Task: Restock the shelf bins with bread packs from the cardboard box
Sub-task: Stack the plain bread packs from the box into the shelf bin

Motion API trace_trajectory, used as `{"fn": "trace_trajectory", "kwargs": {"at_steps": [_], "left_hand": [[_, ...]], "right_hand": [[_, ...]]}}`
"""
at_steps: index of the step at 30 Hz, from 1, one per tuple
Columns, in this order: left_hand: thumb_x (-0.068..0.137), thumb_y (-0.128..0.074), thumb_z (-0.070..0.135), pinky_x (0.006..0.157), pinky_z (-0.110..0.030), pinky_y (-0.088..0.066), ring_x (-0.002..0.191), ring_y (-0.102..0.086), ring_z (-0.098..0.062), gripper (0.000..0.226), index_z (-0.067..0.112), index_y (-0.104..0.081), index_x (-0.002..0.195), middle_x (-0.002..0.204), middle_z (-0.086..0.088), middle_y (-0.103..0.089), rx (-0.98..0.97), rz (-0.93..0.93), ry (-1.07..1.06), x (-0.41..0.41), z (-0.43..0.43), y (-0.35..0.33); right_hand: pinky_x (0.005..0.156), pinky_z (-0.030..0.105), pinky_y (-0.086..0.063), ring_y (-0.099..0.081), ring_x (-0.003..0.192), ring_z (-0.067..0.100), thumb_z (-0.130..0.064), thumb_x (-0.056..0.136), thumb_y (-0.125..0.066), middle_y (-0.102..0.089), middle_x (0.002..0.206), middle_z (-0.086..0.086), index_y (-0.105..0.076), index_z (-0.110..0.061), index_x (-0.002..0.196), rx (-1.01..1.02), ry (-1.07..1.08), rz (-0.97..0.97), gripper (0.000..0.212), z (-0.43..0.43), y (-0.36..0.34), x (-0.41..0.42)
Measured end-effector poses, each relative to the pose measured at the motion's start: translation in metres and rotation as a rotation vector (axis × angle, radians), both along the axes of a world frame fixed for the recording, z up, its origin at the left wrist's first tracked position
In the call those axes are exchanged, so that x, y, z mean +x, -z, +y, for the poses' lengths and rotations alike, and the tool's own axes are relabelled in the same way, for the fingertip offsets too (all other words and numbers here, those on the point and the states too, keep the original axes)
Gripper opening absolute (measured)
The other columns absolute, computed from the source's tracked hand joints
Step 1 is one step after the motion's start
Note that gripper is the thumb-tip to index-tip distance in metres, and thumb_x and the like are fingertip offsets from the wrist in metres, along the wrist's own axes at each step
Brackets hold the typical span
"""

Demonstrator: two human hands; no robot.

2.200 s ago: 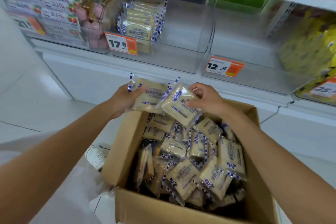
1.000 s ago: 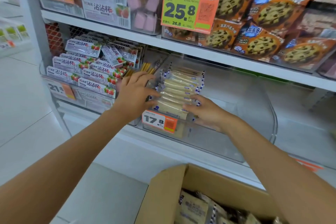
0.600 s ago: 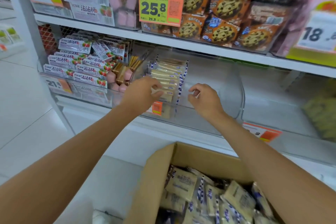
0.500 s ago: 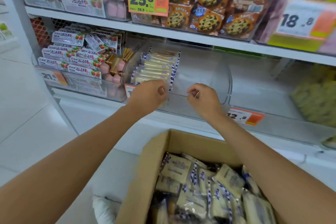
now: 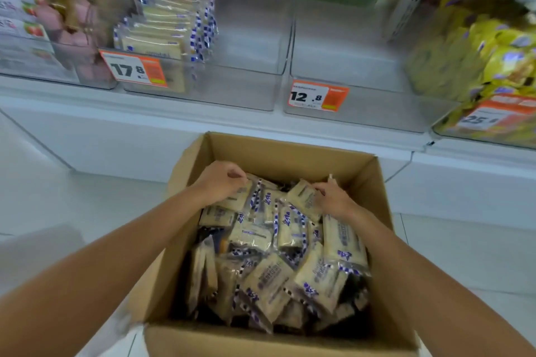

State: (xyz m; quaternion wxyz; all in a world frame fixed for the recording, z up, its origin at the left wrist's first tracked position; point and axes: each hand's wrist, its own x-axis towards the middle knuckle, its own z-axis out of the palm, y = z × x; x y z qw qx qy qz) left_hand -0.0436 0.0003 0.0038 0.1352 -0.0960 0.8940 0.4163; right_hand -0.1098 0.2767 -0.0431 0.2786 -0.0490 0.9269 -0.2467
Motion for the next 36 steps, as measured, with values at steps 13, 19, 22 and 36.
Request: {"fn": "trace_trajectory", "kwargs": {"at_steps": [13, 19, 22, 36], "left_hand": [[0.087, -0.061, 0.059, 0.080, -0.031, -0.056, 0.103, -0.067, -0.021, 0.049, 0.019, -0.062, 0.115, 0.111, -0.008, -0.068, 0.669, -0.502, -0.395, -0.007, 0.014, 0.022], [0.089, -0.065, 0.001, 0.067, -0.033, -0.060, 0.088, -0.071, -0.024, 0.042, 0.006, -0.055, 0.129, 0.108, -0.015, -0.072, 0.916, -0.364, -0.594, -0.003, 0.036, 0.036], [0.087, -0.065, 0.002, 0.074, -0.034, -0.061, 0.092, -0.072, -0.024, 0.044, 0.006, -0.056, 0.129, 0.107, -0.013, -0.073, 1.019, -0.363, -0.398, 0.008, 0.034, 0.029], [0.081, -0.078, 0.036, 0.098, -0.055, -0.049, 0.100, -0.070, -0.032, 0.041, 0.017, -0.065, 0.116, 0.104, -0.008, -0.075, 0.546, -0.256, -0.440, 0.005, -0.014, 0.034]], "right_hand": [[0.120, 0.039, -0.016, -0.018, 0.147, 0.014, -0.010, 0.095, -0.056, -0.033, 0.155, -0.012, -0.042, -0.041, 0.143, -0.343, -0.271, 0.217, 0.059, -0.043, 0.008, 0.022], [0.101, 0.035, -0.042, -0.025, 0.144, 0.022, -0.032, 0.079, -0.069, -0.018, 0.160, -0.005, -0.026, -0.041, 0.149, -0.553, 0.048, -0.233, 0.083, -0.040, -0.034, 0.018], [0.101, 0.047, -0.048, -0.062, 0.111, 0.022, -0.037, 0.076, -0.079, -0.059, 0.130, 0.007, -0.045, -0.016, 0.139, -0.602, 0.217, -0.314, 0.074, -0.037, -0.024, 0.013], [0.100, 0.030, -0.044, -0.050, 0.129, 0.022, -0.023, 0.093, -0.063, -0.050, 0.143, 0.004, -0.035, -0.017, 0.149, -0.151, -0.099, -0.162, 0.063, -0.030, 0.019, 0.000]]}}
